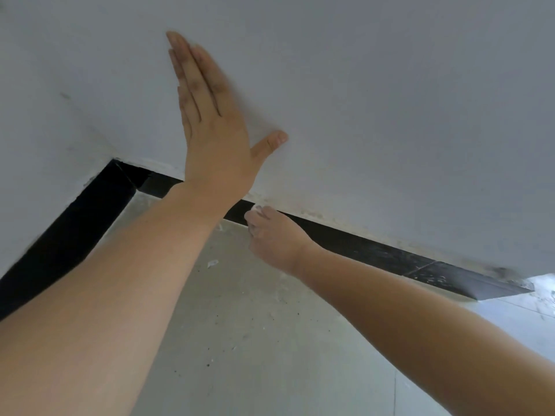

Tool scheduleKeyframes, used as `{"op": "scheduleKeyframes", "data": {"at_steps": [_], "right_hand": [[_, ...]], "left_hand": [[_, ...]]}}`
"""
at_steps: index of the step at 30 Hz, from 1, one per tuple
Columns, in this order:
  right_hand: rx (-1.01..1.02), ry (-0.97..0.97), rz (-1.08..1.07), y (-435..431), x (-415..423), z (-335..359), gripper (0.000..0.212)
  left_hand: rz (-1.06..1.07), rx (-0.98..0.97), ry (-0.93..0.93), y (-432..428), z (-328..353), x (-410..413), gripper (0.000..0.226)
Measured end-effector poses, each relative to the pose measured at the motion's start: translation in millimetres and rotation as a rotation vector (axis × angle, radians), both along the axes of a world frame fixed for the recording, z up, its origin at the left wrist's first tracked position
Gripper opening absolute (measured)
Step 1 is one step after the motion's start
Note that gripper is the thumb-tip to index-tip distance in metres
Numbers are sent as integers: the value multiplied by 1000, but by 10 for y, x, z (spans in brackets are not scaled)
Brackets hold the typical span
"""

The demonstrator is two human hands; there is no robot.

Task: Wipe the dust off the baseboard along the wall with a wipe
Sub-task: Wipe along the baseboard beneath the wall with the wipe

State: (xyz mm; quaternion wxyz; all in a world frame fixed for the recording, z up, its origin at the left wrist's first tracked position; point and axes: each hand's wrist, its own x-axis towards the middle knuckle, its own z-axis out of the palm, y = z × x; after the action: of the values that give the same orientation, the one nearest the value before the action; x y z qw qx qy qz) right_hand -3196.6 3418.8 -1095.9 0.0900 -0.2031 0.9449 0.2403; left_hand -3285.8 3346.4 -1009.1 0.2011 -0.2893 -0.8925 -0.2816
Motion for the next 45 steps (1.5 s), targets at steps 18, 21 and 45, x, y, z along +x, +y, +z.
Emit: {"op": "scheduleKeyframes", "data": {"at_steps": [18, 21, 45], "right_hand": [[42, -304, -384, 394, 849, -200, 25], [2, -117, -174, 266, 711, -107, 26], [102, -95, -210, 754, 1144, -20, 24]], "left_hand": [[-7, 21, 0, 13, -18, -12, 125], [-10, 27, -13, 14, -20, -8, 125], [-143, 13, 54, 293, -105, 399, 97]]}}
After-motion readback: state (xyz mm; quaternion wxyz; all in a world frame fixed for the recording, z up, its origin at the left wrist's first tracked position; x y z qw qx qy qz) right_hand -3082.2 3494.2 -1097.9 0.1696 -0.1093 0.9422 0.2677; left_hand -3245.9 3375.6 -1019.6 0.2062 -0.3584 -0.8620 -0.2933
